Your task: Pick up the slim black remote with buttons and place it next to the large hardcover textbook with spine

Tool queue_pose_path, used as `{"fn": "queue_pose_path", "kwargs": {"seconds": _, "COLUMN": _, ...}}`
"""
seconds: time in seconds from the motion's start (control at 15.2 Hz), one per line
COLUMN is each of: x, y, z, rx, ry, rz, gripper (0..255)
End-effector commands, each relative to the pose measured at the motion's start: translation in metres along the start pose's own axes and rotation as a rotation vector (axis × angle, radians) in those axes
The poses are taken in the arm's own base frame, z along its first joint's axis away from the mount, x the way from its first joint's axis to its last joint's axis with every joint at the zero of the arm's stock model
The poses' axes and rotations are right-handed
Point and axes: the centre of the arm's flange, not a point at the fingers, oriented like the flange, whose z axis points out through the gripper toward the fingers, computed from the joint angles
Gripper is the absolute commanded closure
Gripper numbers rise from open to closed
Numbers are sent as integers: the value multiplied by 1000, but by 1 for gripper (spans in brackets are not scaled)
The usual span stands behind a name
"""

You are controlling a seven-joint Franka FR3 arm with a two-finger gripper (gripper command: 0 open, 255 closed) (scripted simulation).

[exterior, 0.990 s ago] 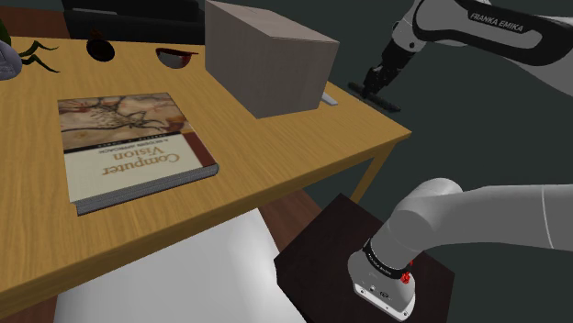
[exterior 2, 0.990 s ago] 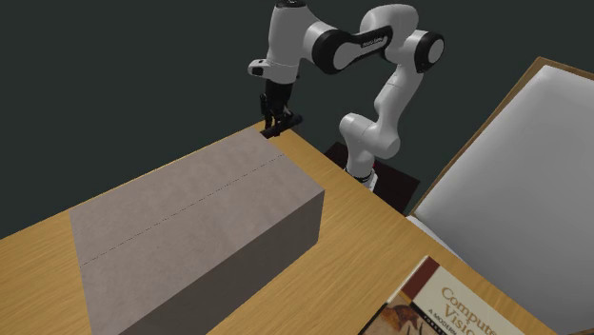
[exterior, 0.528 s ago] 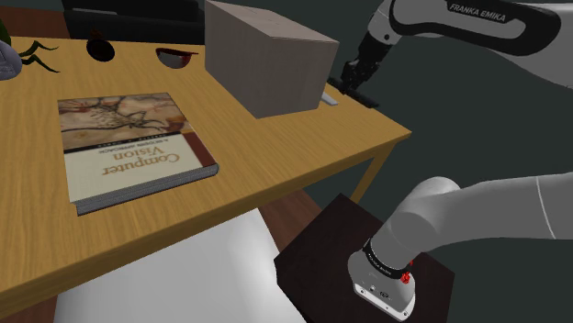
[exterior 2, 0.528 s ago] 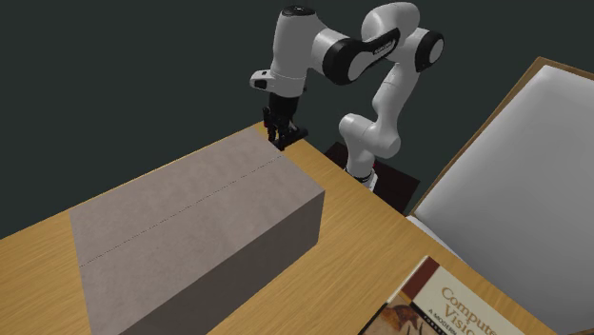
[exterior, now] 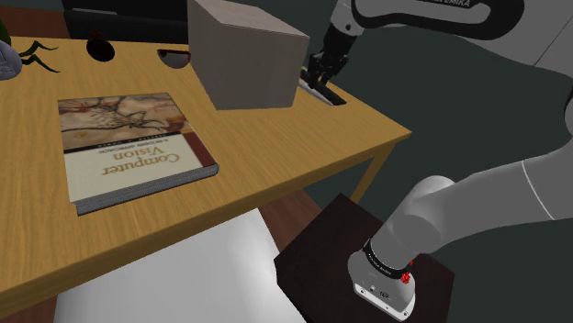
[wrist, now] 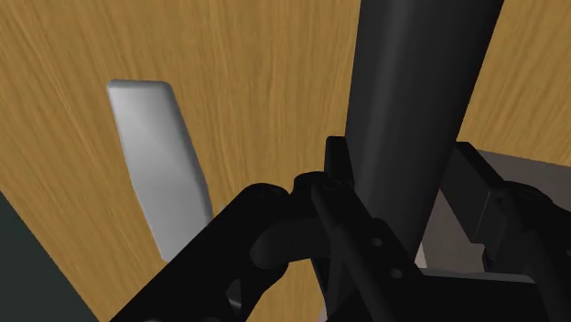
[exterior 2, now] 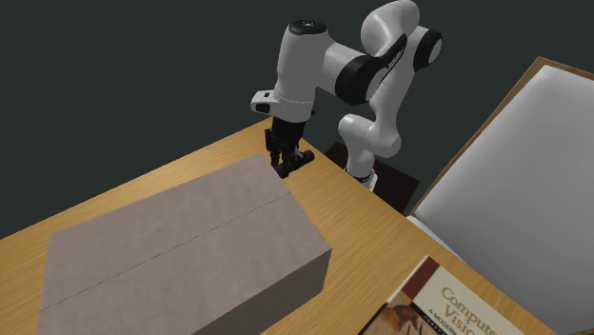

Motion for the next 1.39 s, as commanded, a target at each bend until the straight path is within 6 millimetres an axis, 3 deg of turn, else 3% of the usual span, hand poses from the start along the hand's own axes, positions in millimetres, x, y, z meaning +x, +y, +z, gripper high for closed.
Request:
{"fn": "queue_pose_path", "kwargs": {"seconds": 0.0, "x": 13, "y": -25, "z": 2, "rx": 1, "ry": 0, "rz": 0, "gripper": 255}}
{"fn": "queue_pose_path", "kwargs": {"seconds": 1.32, "x": 138, "y": -257, "z": 22, "rx": 1, "ry": 0, "rz": 0, "gripper": 255}}
